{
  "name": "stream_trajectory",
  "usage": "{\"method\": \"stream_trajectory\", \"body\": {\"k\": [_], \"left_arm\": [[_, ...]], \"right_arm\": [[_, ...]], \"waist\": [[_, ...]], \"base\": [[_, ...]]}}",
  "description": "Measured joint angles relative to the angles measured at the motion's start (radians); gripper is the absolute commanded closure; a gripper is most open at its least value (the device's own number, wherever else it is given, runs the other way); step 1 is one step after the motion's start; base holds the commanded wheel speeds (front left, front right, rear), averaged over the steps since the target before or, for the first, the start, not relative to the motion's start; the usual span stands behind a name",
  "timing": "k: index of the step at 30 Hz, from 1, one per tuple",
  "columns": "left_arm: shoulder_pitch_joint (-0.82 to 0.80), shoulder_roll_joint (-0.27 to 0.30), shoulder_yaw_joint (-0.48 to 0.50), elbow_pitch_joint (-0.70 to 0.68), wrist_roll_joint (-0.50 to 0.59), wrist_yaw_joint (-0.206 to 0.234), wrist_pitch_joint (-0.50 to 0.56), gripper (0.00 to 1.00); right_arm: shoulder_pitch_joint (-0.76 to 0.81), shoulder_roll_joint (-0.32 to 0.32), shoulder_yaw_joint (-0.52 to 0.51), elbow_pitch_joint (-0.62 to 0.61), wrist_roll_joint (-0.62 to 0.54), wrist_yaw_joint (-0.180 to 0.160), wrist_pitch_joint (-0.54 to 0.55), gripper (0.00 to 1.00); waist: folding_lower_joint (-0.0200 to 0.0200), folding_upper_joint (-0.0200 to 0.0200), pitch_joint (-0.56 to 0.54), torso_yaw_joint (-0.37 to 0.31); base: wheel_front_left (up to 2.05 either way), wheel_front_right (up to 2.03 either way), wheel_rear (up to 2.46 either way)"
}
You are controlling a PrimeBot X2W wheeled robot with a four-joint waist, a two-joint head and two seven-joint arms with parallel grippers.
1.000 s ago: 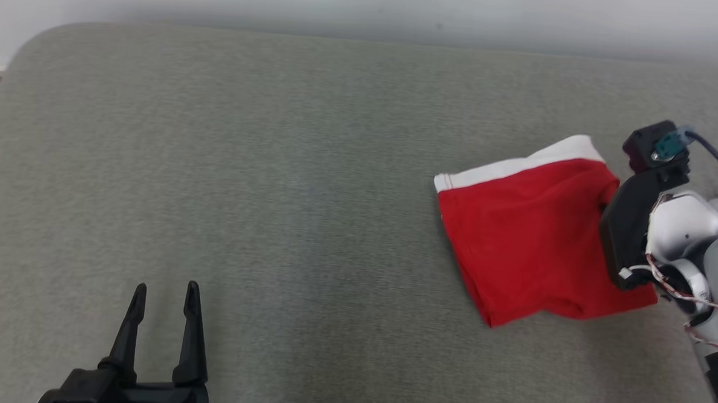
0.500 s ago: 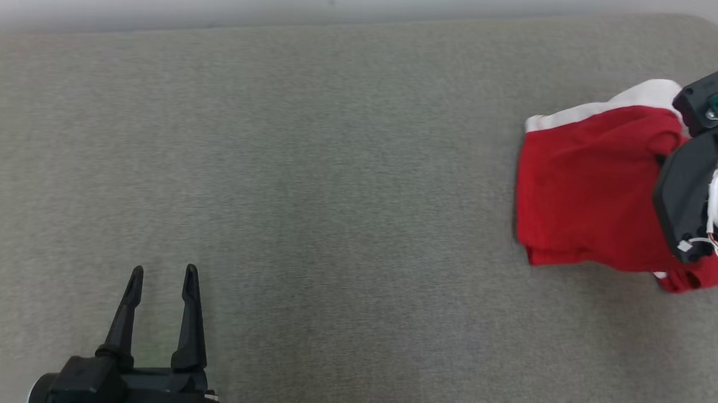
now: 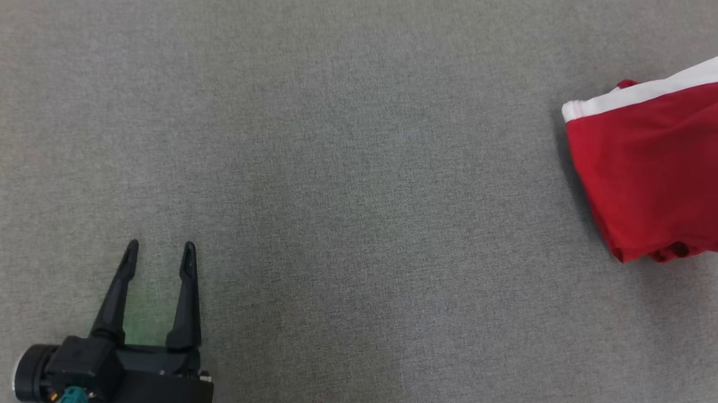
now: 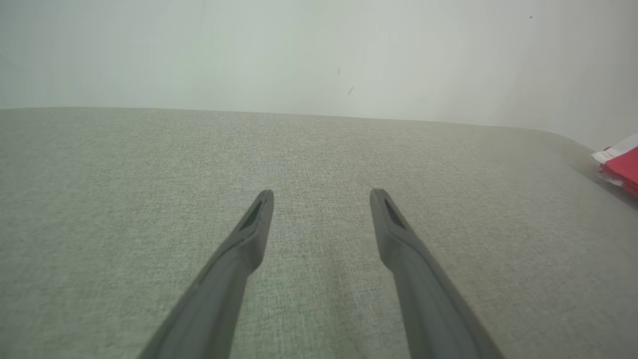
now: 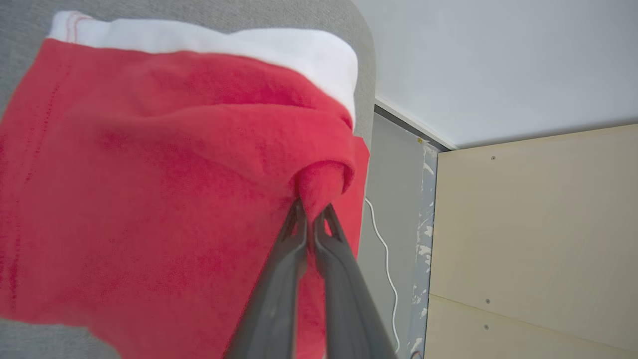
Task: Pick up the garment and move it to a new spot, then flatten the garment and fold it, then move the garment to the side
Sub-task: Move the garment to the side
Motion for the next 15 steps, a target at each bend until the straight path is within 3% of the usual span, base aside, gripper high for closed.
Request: {"method": "stream_trajectory", "body": {"k": [7, 15], "left_arm": [[-0.012, 0.014, 0.006, -0.030, 0.030, -0.010, 0.000, 0.00], [-0.015, 0.032, 0.009, -0.067, 0.041, -0.019, 0.000, 0.00]], "right_arm": [[0.012, 0.007, -0.075, 0.116, -0.059, 0.000, -0.120, 1.00], [0.041, 0.060, -0.216, 0.234, -0.179, 0.000, -0.253, 1.00]], "waist": [[0.0000, 0.0000, 0.040, -0.001], [0.0001, 0.0000, 0.067, 0.008]], "base": [[0.00, 0.00, 0.00], [0.00, 0.00, 0.00]]}}
